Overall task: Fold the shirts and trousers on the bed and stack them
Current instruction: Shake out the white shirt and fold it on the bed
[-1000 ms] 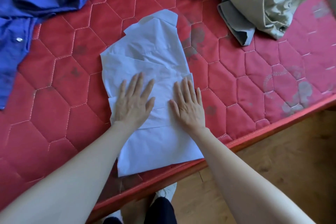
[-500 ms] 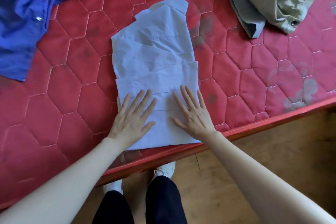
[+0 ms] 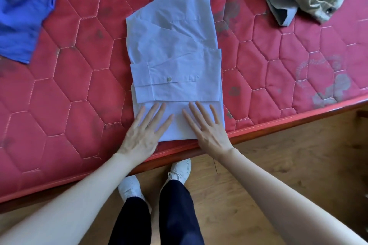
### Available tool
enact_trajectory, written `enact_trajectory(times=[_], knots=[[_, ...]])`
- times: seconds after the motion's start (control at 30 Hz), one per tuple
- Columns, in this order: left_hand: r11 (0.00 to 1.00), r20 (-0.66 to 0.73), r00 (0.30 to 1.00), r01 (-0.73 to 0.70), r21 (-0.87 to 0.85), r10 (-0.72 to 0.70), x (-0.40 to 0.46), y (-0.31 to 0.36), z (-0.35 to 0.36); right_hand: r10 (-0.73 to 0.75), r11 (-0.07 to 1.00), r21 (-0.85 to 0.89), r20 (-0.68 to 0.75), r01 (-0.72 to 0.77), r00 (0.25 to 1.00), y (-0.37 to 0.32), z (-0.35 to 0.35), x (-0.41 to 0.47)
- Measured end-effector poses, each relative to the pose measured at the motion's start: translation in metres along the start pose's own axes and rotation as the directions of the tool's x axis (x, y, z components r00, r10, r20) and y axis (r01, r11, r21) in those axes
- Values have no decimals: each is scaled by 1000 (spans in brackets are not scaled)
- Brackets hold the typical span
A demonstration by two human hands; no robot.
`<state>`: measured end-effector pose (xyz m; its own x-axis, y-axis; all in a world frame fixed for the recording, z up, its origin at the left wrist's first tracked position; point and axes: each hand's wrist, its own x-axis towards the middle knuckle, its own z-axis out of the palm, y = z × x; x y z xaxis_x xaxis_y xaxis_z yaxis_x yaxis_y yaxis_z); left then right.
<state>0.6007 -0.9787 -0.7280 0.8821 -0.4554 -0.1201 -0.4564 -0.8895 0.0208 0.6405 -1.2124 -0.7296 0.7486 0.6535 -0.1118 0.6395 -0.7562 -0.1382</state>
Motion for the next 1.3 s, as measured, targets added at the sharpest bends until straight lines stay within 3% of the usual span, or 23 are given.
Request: enact_trajectory(times=[0.07, 0.17, 0.27, 0.5, 0.73, 0.87, 0.93, 1.03, 1.13, 1.3], knots=[[996, 20, 998, 60, 68, -61, 8, 5, -6, 82, 996, -36, -25, -83, 996, -1, -2, 8], [972, 170, 968, 155, 174, -185, 17, 3, -10, 198, 979, -41, -12, -198, 980, 4, -6, 16], [972, 283, 932, 194, 136, -225, 20, -4, -13, 177, 984, -22, 102, -176, 979, 15, -12, 21], [981, 494, 862, 177, -76, -117, 10, -10, -41, 34, 999, 1, 366, -36, 930, 19, -34, 8], [962, 660, 751, 192, -192, -18, -21, 6, -73, -48, 997, 83, 484, 9, 874, -5, -61, -34], [952, 736, 672, 166, -259, 83, -30, 1, -86, -46, 985, 167, 530, -51, 846, -19, -84, -49], [913, 713, 695, 231, -336, 87, -23, -12, -100, -42, 977, 200, 505, -70, 862, -14, -102, -43], [830, 602, 798, 350, -435, -21, 7, -41, -127, -29, 971, 229, 376, -62, 926, 5, -129, -16], [765, 451, 887, 357, -536, -99, 51, -76, -150, 113, 976, 155, 224, -150, 968, 38, -153, 26], [627, 312, 910, 415, -659, -274, 128, -128, -165, 329, 884, 309, 127, -352, 936, 105, -172, 116]])
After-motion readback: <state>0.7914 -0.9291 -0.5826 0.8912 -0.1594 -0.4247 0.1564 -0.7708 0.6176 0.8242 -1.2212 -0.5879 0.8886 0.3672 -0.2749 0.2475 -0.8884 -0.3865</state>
